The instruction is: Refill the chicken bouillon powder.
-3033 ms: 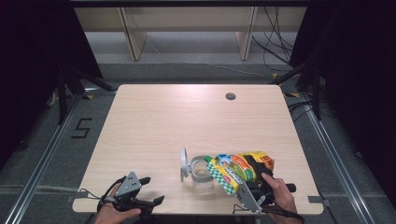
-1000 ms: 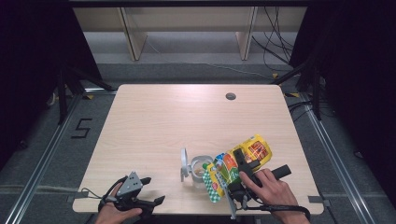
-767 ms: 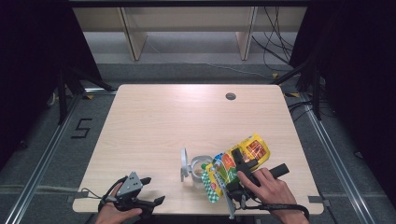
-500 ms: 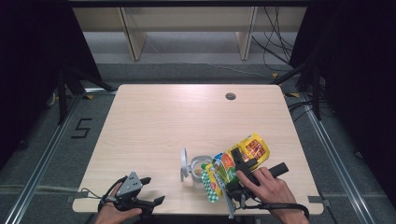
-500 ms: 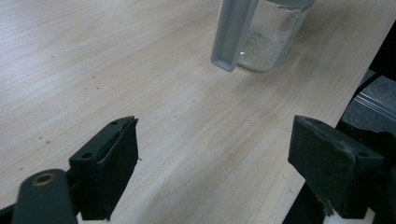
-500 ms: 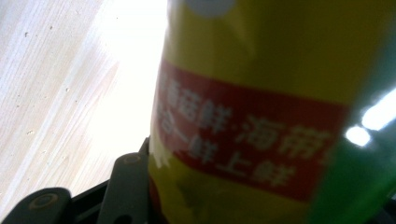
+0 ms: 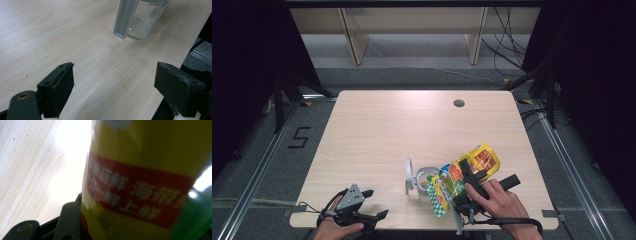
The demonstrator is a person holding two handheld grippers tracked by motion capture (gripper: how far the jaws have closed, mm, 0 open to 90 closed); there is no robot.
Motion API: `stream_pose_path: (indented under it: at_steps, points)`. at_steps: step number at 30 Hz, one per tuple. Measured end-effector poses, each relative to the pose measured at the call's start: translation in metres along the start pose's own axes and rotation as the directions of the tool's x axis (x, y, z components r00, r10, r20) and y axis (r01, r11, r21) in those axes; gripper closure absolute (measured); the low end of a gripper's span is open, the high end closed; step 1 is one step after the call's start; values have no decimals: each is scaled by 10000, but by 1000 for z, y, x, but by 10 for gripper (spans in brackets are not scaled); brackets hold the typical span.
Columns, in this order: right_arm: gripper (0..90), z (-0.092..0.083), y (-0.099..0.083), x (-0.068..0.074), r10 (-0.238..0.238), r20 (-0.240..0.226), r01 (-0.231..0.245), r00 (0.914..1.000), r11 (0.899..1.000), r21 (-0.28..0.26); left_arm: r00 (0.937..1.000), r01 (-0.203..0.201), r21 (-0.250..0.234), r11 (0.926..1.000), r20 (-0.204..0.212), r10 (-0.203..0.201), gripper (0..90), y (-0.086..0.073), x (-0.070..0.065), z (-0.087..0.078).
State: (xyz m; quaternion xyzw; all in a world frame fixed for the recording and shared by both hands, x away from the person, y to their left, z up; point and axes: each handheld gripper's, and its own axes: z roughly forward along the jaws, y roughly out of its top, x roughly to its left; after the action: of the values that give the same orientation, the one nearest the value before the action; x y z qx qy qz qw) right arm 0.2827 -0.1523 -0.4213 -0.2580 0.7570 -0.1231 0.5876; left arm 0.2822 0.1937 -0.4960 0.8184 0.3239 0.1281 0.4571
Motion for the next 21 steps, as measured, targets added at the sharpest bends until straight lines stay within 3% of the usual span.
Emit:
stream_pose_path:
  at_steps: [2,3,4,5,6,7,13,14,17,20,21]
  points:
    - [550,0,0,0,-13,1,13,10000,10000,25,9999,104,21,9999,21,-104,153,0,-1,0]
    - [550,0,-2,3,508,-96,-508,9987,9987,-48,10000,-33,82,10000,-12,33,154,0,0,0]
    - [550,0,-2,1,261,-37,-262,9997,9994,-230,10000,-28,51,10000,-60,29,154,0,0,-1]
    - [550,0,-1,5,574,-44,-574,9983,9983,-47,9998,182,-152,9997,18,-182,154,0,-2,1]
    - [550,1,0,3,242,-94,-242,9997,9997,-6,9999,148,-160,9998,-11,-148,153,0,-1,1]
    - [550,1,-1,4,449,-101,-449,9989,9990,29,9999,115,-93,9999,36,-115,153,0,-1,0]
    - [550,0,-2,-1,164,-171,-167,9997,9997,-158,9998,186,-84,9998,-8,-186,154,0,-2,0]
    - [550,-1,-2,3,491,-108,-491,9987,9988,4,9998,182,-87,9998,-6,-182,153,0,-2,0]
    - [550,0,-1,0,122,-188,-125,9997,9998,-164,9998,186,-100,9998,-3,-186,153,0,-2,0]
    - [550,-1,-1,0,92,-88,-93,9999,9999,-134,9998,176,-84,9998,-5,-176,153,0,-2,0]
    - [550,-1,-2,1,355,-92,-356,9993,9993,-82,9998,188,-86,9998,1,-188,153,0,-2,0]
